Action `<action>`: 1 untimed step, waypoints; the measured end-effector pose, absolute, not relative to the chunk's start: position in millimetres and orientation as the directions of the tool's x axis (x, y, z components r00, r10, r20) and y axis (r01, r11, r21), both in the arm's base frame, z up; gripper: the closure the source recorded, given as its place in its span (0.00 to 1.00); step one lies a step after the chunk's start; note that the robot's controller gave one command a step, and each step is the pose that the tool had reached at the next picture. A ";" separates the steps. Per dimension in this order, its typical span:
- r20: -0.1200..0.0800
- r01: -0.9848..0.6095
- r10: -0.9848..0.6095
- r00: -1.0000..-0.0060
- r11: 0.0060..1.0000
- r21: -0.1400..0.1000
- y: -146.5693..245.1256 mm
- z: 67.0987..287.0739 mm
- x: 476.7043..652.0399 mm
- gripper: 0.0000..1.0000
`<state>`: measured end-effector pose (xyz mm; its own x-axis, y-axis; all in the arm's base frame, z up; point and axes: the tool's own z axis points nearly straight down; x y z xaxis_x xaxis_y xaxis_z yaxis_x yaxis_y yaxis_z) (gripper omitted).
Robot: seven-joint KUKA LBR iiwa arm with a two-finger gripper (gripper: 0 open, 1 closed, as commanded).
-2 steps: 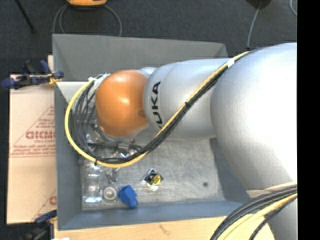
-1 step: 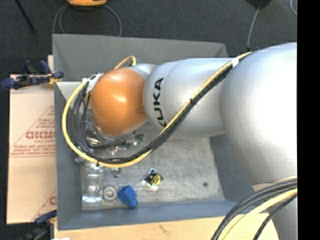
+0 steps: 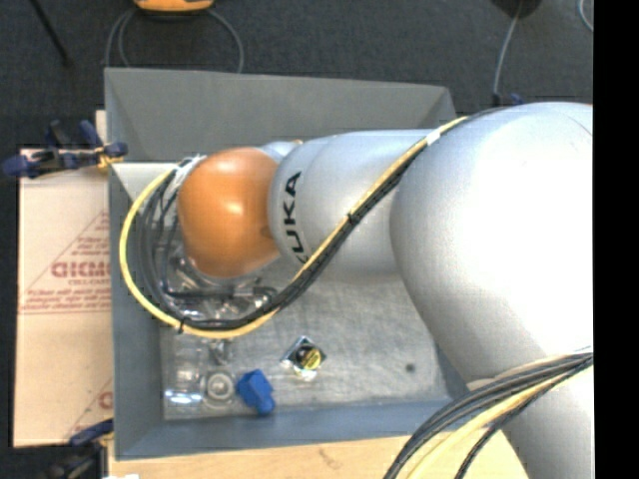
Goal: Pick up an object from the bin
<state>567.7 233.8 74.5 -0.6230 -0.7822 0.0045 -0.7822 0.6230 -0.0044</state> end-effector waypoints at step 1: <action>-0.009 -0.787 -0.787 -0.617 0.617 -0.011 233.1 75.1 561.3 0.00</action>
Offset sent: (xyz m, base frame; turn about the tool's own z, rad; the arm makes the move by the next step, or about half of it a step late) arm -0.0129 0.0032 -0.0045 -0.0159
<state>561.3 233.1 75.1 -0.6171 -0.7868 -0.0089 -0.7867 0.6172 -0.0114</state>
